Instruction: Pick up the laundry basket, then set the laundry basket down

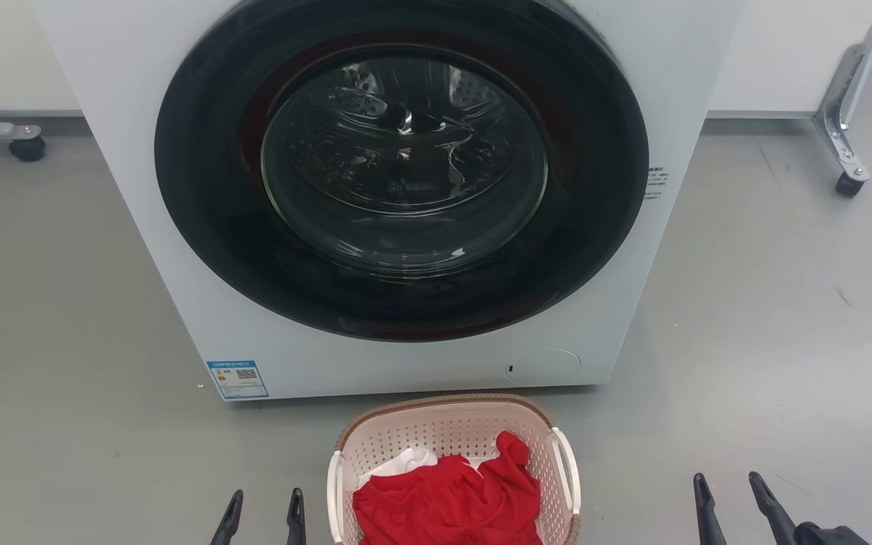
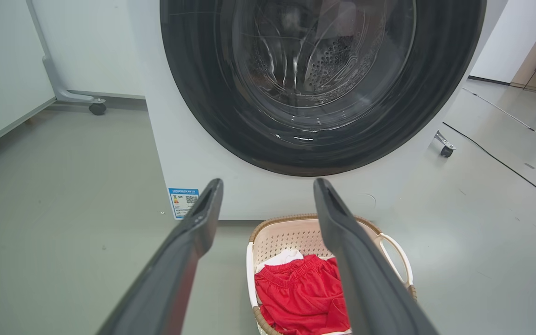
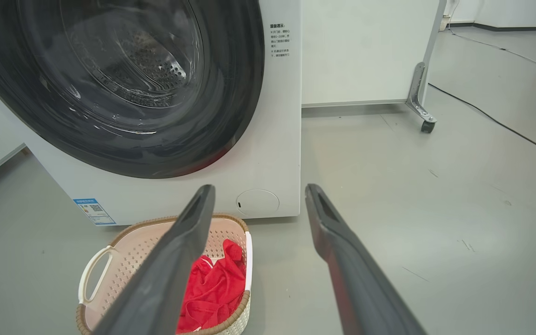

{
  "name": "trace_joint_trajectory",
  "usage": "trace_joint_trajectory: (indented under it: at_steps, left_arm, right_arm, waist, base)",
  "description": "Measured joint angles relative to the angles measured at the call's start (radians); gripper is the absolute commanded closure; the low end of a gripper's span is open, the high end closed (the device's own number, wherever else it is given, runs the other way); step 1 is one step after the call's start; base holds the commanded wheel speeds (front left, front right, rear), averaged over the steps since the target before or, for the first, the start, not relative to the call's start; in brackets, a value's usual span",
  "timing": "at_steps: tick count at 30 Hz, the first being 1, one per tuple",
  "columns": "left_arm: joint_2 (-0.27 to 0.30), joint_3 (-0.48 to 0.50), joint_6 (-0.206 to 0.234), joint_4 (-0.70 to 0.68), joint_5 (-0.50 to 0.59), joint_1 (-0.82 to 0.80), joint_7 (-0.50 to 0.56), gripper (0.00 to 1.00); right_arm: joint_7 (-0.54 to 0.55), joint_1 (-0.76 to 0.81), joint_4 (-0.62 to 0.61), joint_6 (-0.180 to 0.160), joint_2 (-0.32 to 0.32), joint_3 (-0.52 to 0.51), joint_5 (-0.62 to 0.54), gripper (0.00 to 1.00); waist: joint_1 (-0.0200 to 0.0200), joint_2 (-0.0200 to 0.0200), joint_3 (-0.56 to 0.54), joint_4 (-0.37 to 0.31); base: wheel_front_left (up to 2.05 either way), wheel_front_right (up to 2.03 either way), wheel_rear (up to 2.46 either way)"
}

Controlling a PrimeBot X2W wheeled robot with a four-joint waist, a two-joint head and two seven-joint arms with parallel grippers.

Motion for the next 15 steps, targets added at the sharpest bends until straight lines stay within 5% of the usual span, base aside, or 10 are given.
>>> trace_joint_trajectory:
  at_steps: [15]
  left_arm:
    - [-0.014,0.023,0.000,-0.031,0.037,0.016,0.000,0.00]
  right_arm:
    - [0.000,0.005,-0.029,0.000,0.006,-0.024,-0.025,0.00]
  waist:
    - [-0.0001,0.0000,0.001,-0.002]
  base:
    - [0.00,0.00,0.00]
